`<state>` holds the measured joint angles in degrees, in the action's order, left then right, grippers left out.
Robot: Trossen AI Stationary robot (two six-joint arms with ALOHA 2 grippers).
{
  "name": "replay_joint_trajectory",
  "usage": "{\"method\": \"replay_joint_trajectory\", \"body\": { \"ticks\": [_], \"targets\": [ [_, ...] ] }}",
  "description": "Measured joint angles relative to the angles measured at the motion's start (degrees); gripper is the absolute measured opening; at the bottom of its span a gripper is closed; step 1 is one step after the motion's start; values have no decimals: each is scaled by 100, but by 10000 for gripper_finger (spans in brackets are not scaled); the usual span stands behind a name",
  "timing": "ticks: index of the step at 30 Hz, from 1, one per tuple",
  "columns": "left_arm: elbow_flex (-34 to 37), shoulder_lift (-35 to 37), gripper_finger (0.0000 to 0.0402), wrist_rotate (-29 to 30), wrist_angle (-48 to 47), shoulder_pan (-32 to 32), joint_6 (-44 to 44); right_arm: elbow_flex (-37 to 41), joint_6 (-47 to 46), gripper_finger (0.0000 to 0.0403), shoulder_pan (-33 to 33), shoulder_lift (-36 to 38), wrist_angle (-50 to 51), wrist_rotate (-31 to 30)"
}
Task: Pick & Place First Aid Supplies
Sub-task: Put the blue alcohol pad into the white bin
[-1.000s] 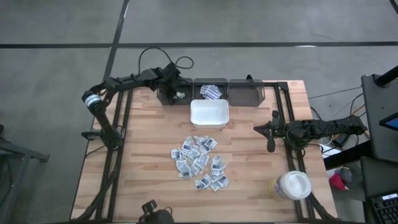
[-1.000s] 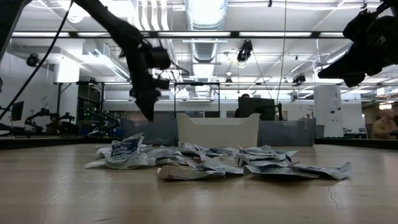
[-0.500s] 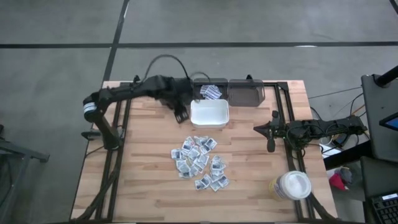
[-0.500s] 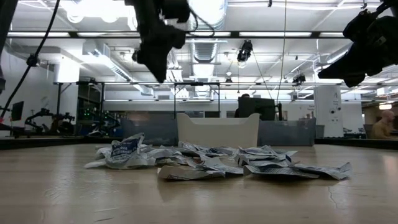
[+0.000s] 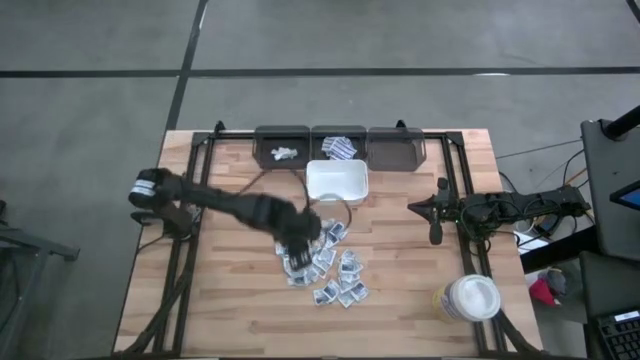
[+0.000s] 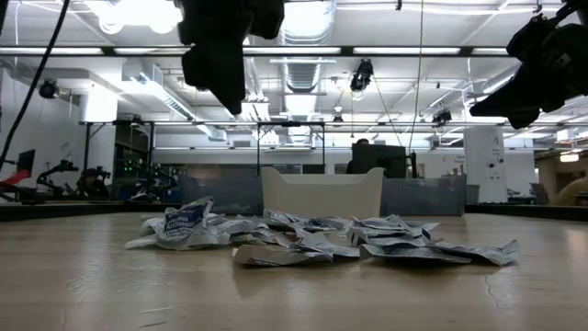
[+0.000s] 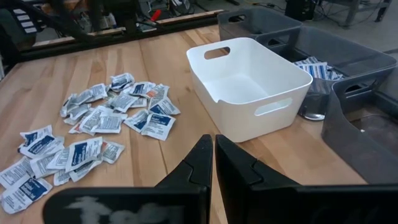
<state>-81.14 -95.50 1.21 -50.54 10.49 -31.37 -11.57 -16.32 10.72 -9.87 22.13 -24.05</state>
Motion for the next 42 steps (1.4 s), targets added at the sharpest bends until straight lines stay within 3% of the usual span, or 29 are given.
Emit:
{"method": "replay_joint_trajectory", "body": {
  "ticks": [11,22,36,42],
  "targets": [
    [1337,-2,129,407,2317,1037,-385,0,-1,18,1,0,4,2],
    [1900,-7,126,597,2346,1074,-463,1,-1,18,1,0,13,2],
    [1960,-13,126,793,2307,1057,-300,0,44,18,0,0,17,2],
    [1964,-323,126,674,2359,1050,-293,0,46,18,2,0,17,2]
  ]
}}
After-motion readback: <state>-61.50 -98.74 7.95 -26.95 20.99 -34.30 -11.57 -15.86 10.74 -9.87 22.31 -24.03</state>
